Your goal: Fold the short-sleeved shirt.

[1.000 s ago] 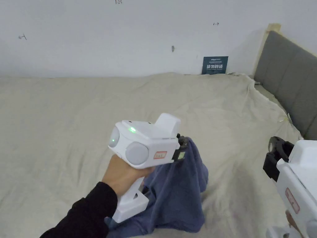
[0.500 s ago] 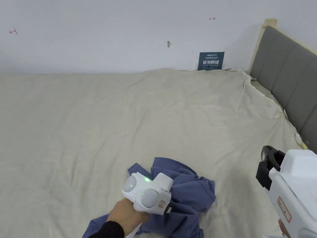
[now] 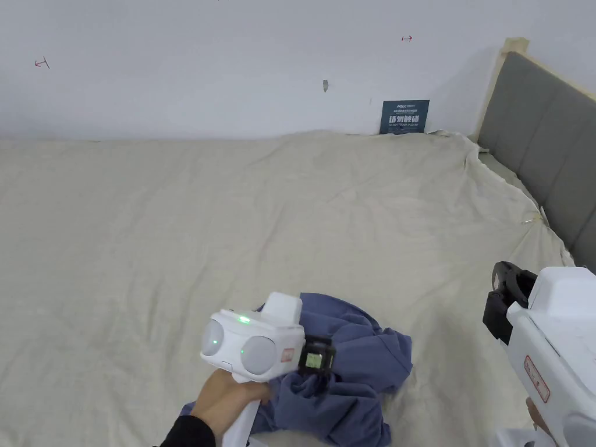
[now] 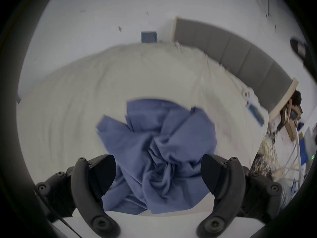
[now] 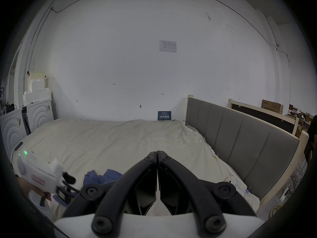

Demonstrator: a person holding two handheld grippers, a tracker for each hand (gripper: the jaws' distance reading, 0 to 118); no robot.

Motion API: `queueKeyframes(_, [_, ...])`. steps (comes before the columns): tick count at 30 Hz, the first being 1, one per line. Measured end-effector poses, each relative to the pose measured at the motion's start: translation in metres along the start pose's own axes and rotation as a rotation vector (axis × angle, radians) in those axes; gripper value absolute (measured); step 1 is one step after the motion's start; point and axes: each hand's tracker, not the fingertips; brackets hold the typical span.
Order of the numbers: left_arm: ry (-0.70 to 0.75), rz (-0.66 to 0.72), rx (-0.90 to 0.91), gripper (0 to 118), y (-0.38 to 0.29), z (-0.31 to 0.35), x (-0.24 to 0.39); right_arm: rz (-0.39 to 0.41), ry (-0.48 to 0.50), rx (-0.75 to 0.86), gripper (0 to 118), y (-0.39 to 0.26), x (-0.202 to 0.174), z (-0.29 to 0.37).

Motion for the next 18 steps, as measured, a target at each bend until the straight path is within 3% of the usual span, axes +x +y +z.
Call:
queueKeyframes(6, [0.111,0.027,0.295,105,0.026,0.084,-0.015,0.004,0.017,0.03,0,0.011,-0.008,0.004])
queueKeyframes(13, [0.37,0.016,0.573,104,0.021,0.138,-0.031,0.002,0.038,0.076,0,0.021,-0.023,0.011])
queueKeyframes(15, [0.413,0.016,0.64,101,0.016,0.143,-0.037,0.0,0.04,0.087,0,0.022,-0.025,0.012])
queueKeyframes(18, [0.445,0.016,0.697,82,0.007,0.151,-0.044,-0.004,0.047,0.097,0,0.022,-0.027,0.012])
